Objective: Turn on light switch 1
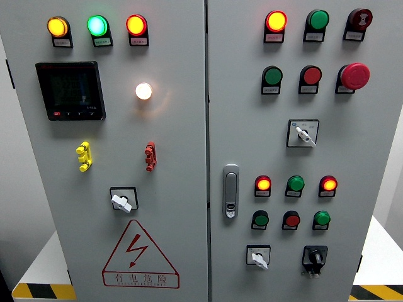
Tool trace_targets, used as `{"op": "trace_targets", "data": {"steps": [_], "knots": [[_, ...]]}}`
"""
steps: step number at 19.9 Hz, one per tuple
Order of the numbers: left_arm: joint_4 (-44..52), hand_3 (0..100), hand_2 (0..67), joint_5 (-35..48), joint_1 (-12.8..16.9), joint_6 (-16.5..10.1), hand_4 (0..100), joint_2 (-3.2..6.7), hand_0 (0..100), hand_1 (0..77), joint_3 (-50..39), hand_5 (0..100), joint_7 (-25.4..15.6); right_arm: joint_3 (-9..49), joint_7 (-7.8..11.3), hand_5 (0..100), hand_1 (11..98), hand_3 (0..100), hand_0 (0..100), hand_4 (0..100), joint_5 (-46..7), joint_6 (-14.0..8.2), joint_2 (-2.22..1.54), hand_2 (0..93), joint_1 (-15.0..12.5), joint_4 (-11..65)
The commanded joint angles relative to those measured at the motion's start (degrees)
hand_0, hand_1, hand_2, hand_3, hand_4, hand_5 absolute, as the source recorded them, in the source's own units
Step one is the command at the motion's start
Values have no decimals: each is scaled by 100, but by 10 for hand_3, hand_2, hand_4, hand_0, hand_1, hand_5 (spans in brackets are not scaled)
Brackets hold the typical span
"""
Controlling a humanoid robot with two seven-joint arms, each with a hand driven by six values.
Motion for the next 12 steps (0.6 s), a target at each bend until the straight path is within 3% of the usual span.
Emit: {"op": "trace_targets", "data": {"steps": [1,2,4,5,6,7,8,10,11,12], "knots": [[914,379,248,-1182,-183,-223,569,-205,0,124,1065,473,-18,-6,1,105,198,196,0,193,0,0,0,0,1,6],[1309,362,246,-1518,-227,-346,561,-345,0,120,1400,465,-35,2,1,105,198,196,0,193,0,0,0,0,1,7],[2144,311,239,-2011,-228,-574,519,-801,0,118,1998,429,-44,-6,1,105,198,196,0,193,0,0,0,0,1,6],[2427,311,235,-2178,-210,-820,502,-908,0,112,2157,411,-44,-6,1,105,198,196,0,193,0,0,0,0,1,7],[2699,311,222,-2328,-166,-1170,474,-953,0,101,2290,390,-44,-6,1,105,198,196,0,193,0,0,0,0,1,-2],[2858,171,197,-2399,-70,-1426,414,-953,0,84,2361,333,-27,-6,1,105,198,196,0,193,0,0,0,0,1,6],[2938,130,182,-2409,61,-1594,380,-910,0,68,2431,302,26,-6,1,105,198,196,0,193,0,0,0,0,1,7],[2966,37,120,-2409,220,-1736,233,-839,0,4,2510,212,79,-6,1,105,198,196,0,193,0,0,0,0,1,7],[2966,34,111,-2409,282,-1736,219,-813,0,0,2511,200,114,2,1,105,198,196,0,193,0,0,0,0,1,-2],[2966,20,80,-2409,291,-1736,129,-821,0,0,2511,141,140,2,1,105,198,196,0,193,0,0,0,0,1,6]]}}
